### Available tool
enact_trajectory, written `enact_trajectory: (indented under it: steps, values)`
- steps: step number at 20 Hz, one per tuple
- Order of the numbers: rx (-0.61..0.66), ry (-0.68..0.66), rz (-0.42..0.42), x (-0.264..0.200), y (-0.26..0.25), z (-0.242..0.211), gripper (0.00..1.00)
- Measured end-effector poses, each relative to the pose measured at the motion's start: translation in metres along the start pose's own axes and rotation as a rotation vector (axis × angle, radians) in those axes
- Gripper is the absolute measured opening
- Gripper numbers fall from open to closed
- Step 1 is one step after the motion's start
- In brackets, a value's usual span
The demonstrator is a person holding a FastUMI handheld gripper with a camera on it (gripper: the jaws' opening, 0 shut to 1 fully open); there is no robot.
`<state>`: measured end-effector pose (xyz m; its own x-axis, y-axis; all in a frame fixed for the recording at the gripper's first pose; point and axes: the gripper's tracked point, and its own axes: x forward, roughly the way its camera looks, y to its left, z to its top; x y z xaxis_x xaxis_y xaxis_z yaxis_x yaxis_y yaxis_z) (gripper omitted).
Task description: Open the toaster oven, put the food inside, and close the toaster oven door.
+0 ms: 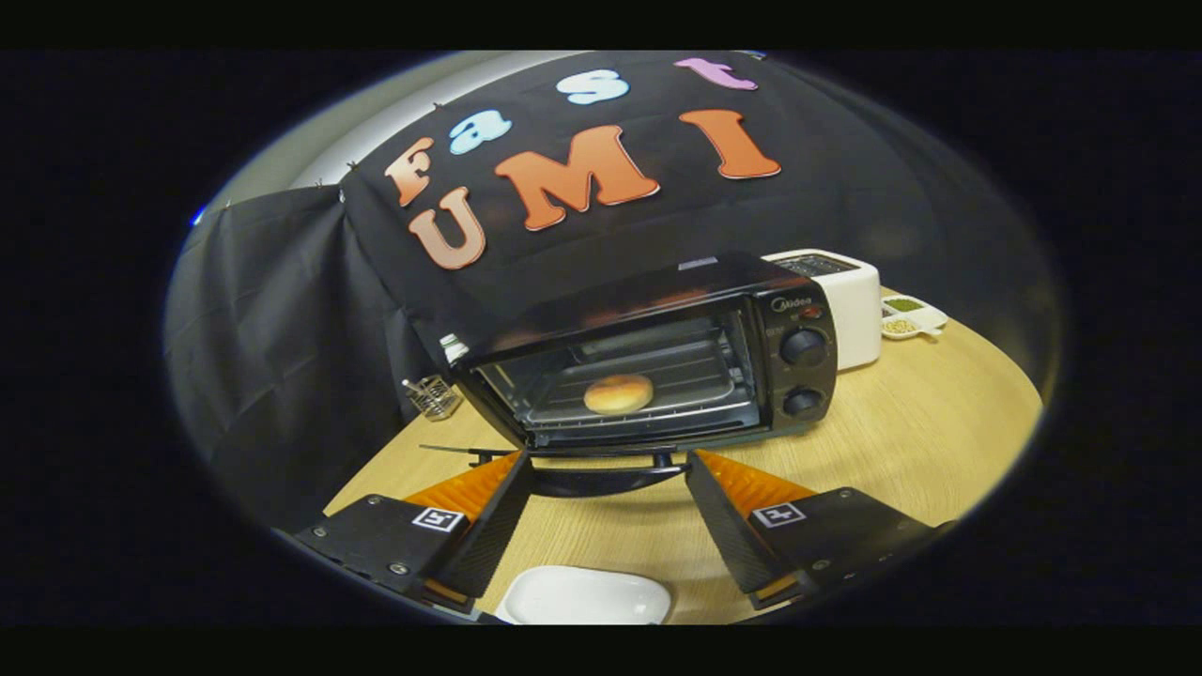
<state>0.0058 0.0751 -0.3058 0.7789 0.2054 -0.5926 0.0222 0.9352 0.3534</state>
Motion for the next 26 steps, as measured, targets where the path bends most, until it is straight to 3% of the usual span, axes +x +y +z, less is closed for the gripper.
enact_trajectory:
  steps: [9,19,26]
  values:
    - [0.019,-0.138,0.006,0.039,0.000,0.053,0.95]
    - [-0.047,-0.202,-0.055,0.061,-0.005,0.079,0.95]
    - [-0.183,-0.328,-0.031,0.002,0.027,0.104,0.92]
